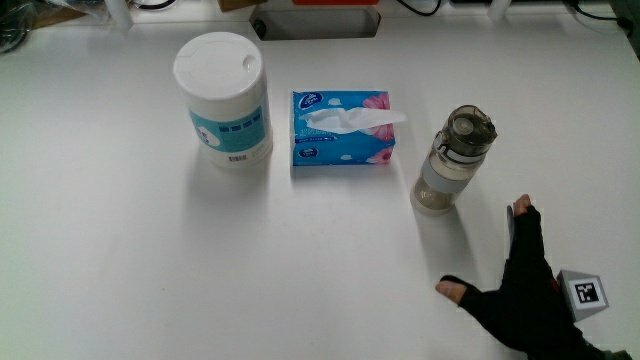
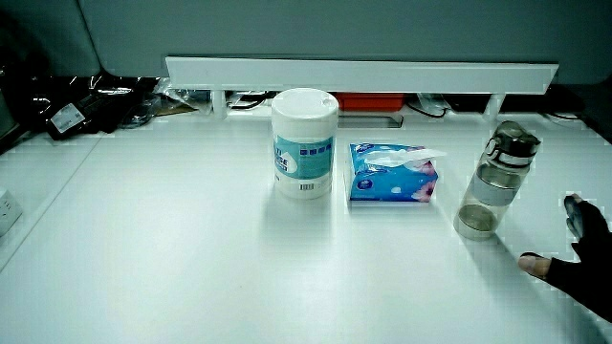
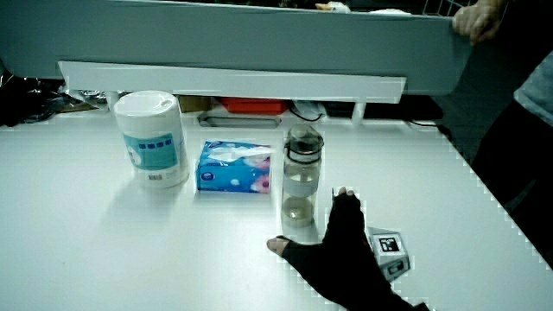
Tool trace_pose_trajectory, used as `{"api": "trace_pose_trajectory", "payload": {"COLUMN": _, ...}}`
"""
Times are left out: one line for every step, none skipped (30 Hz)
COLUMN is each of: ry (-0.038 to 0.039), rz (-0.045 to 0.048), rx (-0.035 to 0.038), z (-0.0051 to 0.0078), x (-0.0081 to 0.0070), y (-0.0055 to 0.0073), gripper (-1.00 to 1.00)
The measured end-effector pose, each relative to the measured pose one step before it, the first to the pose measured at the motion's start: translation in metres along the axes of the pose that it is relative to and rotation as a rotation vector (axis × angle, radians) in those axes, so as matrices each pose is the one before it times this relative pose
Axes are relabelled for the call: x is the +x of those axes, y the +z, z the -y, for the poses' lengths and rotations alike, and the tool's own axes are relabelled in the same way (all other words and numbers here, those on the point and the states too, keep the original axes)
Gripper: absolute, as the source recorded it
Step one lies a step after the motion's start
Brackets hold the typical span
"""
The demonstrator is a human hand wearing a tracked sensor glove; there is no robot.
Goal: Pick bottle
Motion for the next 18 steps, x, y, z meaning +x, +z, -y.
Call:
{"api": "trace_pose_trajectory", "payload": {"ry": -0.01936, "rz": -0.02509, "rx": 0.00384, "z": -0.00285, "x": -0.00198, "y": 0.00047, "gripper": 0.0}}
{"api": "trace_pose_trajectory", "payload": {"ry": 0.00754, "rz": 0.00811, "rx": -0.00026, "z": -0.00401, "x": 0.00344, "y": 0.00213, "gripper": 0.0}}
{"api": "trace_pose_trajectory", "payload": {"ry": -0.02389, "rz": -0.00034, "rx": 0.01398, "z": -0.00309, "x": -0.00071, "y": 0.00126, "gripper": 0.0}}
{"api": "trace_pose_trajectory", "payload": {"ry": -0.01397, "rz": -0.00069, "rx": 0.00937, "z": -0.00418, "x": 0.00346, "y": 0.00222, "gripper": 0.0}}
{"api": "trace_pose_trajectory", "payload": {"ry": 0.02062, "rz": -0.01502, "rx": -0.00571, "z": -0.00474, "x": 0.00156, "y": 0.00165, "gripper": 0.0}}
{"api": "trace_pose_trajectory", "payload": {"ry": -0.01753, "rz": -0.02294, "rx": 0.006, "z": -0.00267, "x": -0.00473, "y": 0.00011, "gripper": 0.0}}
{"api": "trace_pose_trajectory", "payload": {"ry": -0.0034, "rz": 0.02303, "rx": 0.00181, "z": -0.00446, "x": 0.00495, "y": 0.00286, "gripper": 0.0}}
{"api": "trace_pose_trajectory", "payload": {"ry": -0.00228, "rz": -0.02886, "rx": 0.00173, "z": -0.00357, "x": -0.0016, "y": -0.00001, "gripper": 0.0}}
{"api": "trace_pose_trajectory", "payload": {"ry": -0.01841, "rz": -0.00871, "rx": 0.00741, "z": -0.00332, "x": 0.00079, "y": 0.00056, "gripper": 0.0}}
{"api": "trace_pose_trajectory", "payload": {"ry": -0.00296, "rz": -0.00464, "rx": 0.00445, "z": -0.00364, "x": 0.00075, "y": 0.00035, "gripper": 0.0}}
{"api": "trace_pose_trajectory", "payload": {"ry": -0.00072, "rz": -0.01227, "rx": 0.00923, "z": -0.00409, "x": 0.00279, "y": 0.00057, "gripper": 0.0}}
{"api": "trace_pose_trajectory", "payload": {"ry": -0.01845, "rz": -0.00917, "rx": 0.00251, "z": -0.00366, "x": 0.00159, "y": 0.00033, "gripper": 0.0}}
{"api": "trace_pose_trajectory", "payload": {"ry": -0.01347, "rz": -0.01308, "rx": 0.00535, "z": -0.0031, "x": -0.00103, "y": -0.00046, "gripper": 0.0}}
{"api": "trace_pose_trajectory", "payload": {"ry": -0.00613, "rz": -0.00209, "rx": 0.00382, "z": -0.0037, "x": 0.00046, "y": -0.00001, "gripper": 0.0}}
{"api": "trace_pose_trajectory", "payload": {"ry": -0.0091, "rz": -0.01416, "rx": -0.00014, "z": -0.00399, "x": 0.00123, "y": -0.00026, "gripper": 0.0}}
{"api": "trace_pose_trajectory", "payload": {"ry": -0.00312, "rz": -0.01272, "rx": 0.00544, "z": -0.00332, "x": -0.00125, "y": -0.00097, "gripper": 0.0}}
{"api": "trace_pose_trajectory", "payload": {"ry": -0.00728, "rz": -0.01006, "rx": 0.00112, "z": -0.00405, "x": 0.00139, "y": -0.00013, "gripper": 0.0}}
{"api": "trace_pose_trajectory", "payload": {"ry": -0.00728, "rz": -0.01006, "rx": 0.00112, "z": -0.00406, "x": 0.00136, "y": -0.00012, "gripper": 0.0}}
